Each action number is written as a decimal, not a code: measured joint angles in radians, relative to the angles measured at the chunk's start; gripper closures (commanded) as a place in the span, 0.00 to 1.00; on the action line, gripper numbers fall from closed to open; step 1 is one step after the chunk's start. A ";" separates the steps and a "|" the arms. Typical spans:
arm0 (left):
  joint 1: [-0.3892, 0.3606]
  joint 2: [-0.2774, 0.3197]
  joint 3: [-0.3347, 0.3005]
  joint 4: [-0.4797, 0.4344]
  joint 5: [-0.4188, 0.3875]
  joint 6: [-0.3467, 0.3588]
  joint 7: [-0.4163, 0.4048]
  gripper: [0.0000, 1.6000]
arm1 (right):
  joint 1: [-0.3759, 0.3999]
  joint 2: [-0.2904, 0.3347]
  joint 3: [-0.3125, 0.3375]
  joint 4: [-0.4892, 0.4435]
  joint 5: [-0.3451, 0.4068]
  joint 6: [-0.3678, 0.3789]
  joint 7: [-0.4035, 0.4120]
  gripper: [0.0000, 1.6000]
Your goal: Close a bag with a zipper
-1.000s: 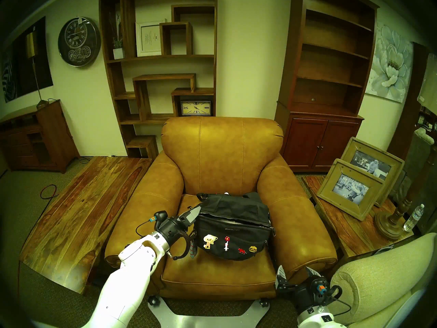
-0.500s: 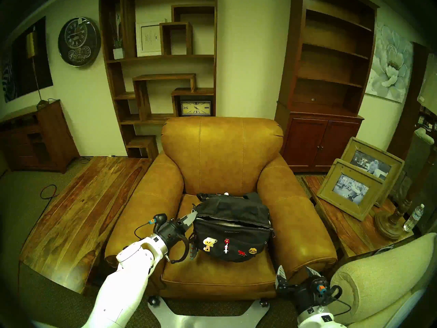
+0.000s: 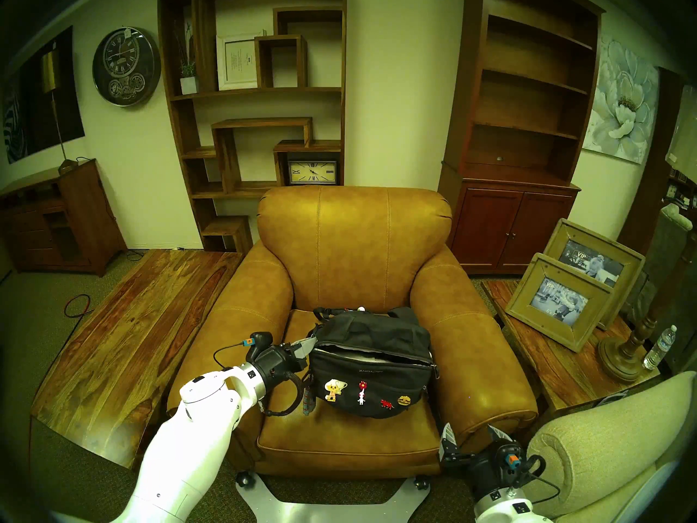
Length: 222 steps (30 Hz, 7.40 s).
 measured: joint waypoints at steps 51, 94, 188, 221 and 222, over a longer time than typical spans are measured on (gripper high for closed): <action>0.103 0.036 0.226 -0.362 0.252 0.112 0.143 1.00 | 0.000 0.000 0.000 0.000 0.000 0.000 0.000 0.00; -0.094 0.094 0.607 -0.298 0.330 0.080 0.308 1.00 | 0.000 0.000 0.000 0.000 0.000 0.000 0.000 0.00; 0.336 0.564 0.026 -0.318 -0.131 -0.488 -0.011 0.00 | 0.363 -0.302 -0.214 -0.015 -0.159 0.398 0.126 0.00; 0.330 0.555 0.020 -0.308 -0.147 -0.498 -0.044 0.00 | 0.539 -0.421 -0.318 0.043 -0.295 0.526 -0.045 0.00; 0.330 0.555 0.019 -0.308 -0.147 -0.498 -0.044 0.00 | 0.538 -0.416 -0.320 0.040 -0.289 0.523 -0.049 0.00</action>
